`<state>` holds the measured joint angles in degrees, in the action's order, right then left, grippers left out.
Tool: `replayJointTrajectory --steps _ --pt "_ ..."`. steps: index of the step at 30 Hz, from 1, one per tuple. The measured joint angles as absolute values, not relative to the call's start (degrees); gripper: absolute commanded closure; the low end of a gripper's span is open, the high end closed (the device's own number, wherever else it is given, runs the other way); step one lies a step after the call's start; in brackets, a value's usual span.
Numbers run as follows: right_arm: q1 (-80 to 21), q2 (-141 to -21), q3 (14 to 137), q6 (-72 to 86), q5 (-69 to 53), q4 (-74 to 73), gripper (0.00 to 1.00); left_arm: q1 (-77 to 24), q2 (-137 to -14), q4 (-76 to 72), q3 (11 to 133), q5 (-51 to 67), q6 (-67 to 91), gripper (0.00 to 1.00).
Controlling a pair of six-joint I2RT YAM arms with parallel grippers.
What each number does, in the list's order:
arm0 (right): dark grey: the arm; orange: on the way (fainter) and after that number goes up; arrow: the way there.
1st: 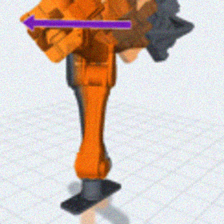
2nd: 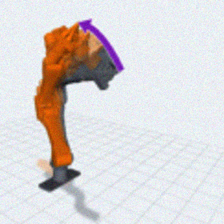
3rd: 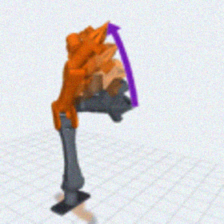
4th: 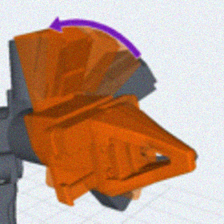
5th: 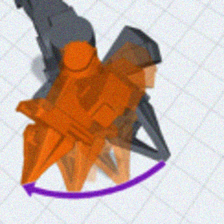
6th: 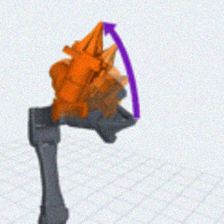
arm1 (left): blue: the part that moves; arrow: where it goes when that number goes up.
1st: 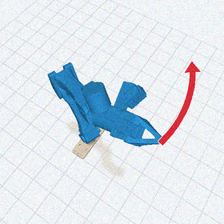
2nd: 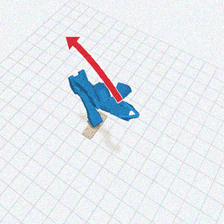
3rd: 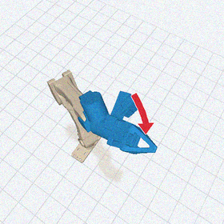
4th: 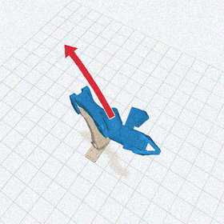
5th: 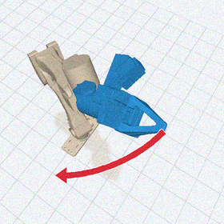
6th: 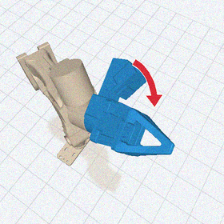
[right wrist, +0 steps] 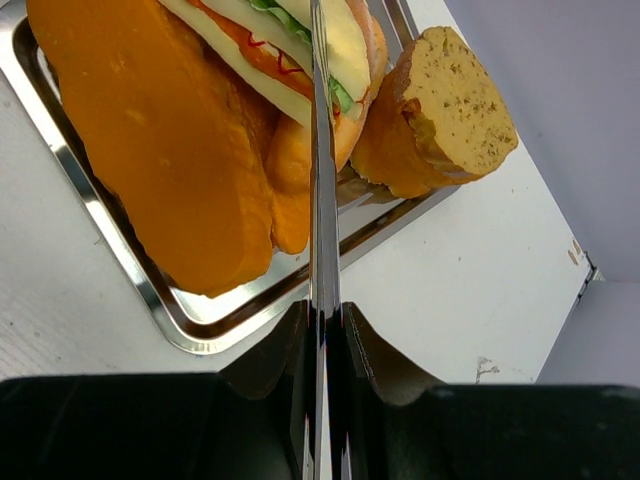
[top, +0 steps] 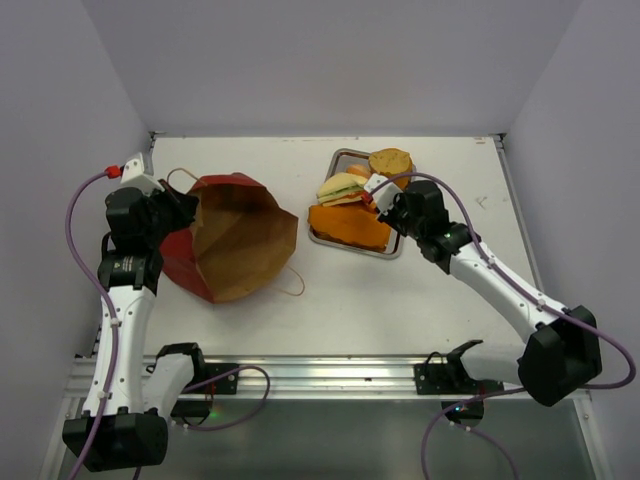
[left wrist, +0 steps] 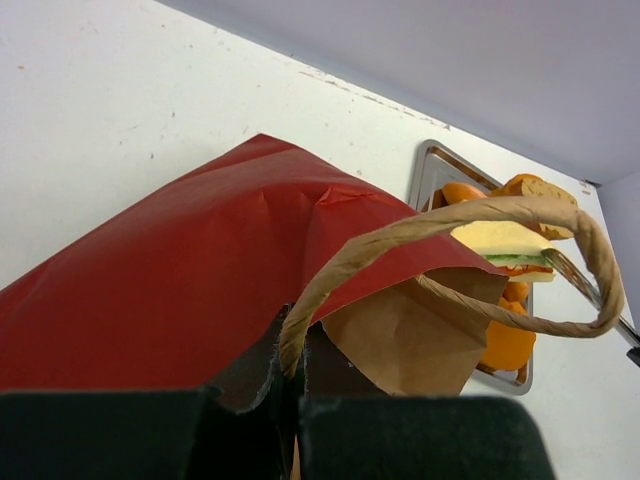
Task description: Take the fake bread out of the paper bag
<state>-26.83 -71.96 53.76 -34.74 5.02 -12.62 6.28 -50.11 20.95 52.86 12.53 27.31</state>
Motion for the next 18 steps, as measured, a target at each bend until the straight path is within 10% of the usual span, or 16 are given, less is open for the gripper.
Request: replayJointTrajectory --steps 18 --pt "-26.61 -66.76 52.64 -34.54 4.29 -16.38 0.66 6.28 -49.80 20.99 52.86 14.44 27.31 1.00"
